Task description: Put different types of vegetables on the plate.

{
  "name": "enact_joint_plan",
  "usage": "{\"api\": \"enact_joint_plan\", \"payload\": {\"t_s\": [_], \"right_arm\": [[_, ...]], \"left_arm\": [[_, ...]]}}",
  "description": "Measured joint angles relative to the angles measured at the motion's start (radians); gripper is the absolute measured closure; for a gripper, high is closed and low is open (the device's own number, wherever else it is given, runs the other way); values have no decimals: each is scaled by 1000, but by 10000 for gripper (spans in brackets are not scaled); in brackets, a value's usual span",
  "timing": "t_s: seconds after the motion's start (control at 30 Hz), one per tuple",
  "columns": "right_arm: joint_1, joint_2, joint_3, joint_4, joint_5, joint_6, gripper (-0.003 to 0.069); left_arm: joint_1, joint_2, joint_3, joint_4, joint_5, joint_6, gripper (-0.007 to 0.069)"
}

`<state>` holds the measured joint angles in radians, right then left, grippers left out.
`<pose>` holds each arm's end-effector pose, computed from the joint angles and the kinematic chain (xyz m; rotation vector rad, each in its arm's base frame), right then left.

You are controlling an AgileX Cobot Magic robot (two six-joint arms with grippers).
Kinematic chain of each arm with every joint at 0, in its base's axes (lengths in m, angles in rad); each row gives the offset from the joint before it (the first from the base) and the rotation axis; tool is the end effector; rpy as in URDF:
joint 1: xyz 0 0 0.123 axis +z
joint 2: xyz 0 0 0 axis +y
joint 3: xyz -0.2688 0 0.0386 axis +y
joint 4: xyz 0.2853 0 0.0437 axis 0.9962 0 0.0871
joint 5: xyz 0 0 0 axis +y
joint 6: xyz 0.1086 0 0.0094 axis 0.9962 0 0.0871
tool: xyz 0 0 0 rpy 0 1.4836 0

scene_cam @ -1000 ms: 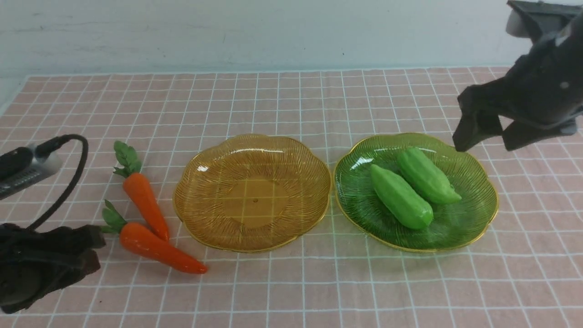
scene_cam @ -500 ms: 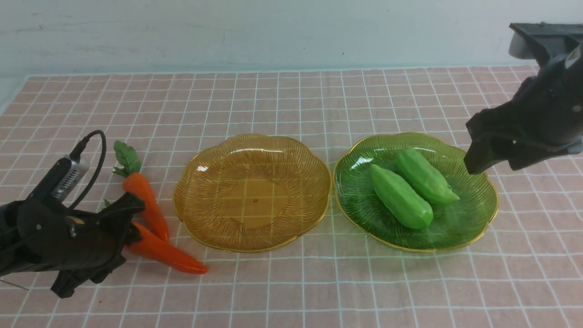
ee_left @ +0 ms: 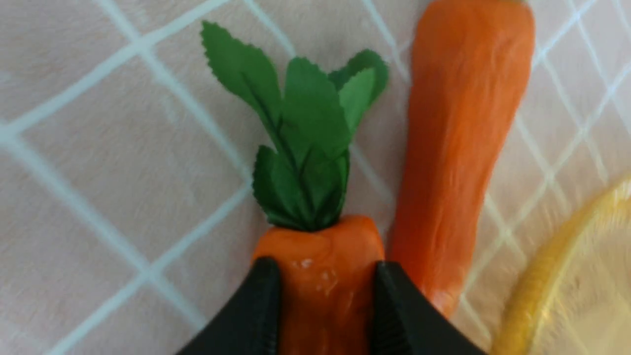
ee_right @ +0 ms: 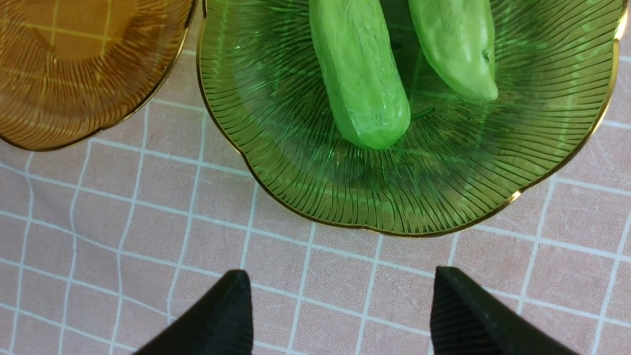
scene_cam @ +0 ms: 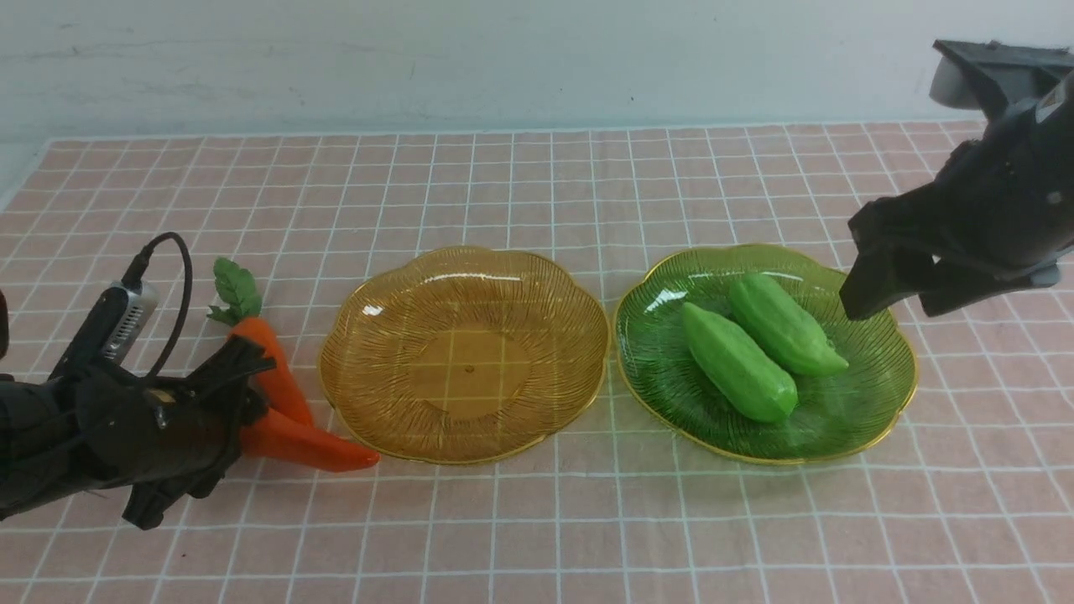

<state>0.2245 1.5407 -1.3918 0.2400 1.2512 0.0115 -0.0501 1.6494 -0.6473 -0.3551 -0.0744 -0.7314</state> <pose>0.3328 0.1012 0.2913 -0.2409 2.8794 0.3866 0.3220 -0.0134 0.0895 -1.2352 2.1441 -0.4783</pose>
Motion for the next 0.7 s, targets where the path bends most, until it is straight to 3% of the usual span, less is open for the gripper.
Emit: {"api": "enact_joint_plan", "payload": {"t_s": [0.43,0.6,0.7], "right_arm": [[0,0,0,0,0,0,216],[0,0,0,0,0,-1,216],[0,0,0,0,0,-1,216]], "left_arm": [[2,-204,-25,39,180,201,444],[-52,-172,-300,59,480,399,446],[-99,-90,-447,50,550,487,446]]}}
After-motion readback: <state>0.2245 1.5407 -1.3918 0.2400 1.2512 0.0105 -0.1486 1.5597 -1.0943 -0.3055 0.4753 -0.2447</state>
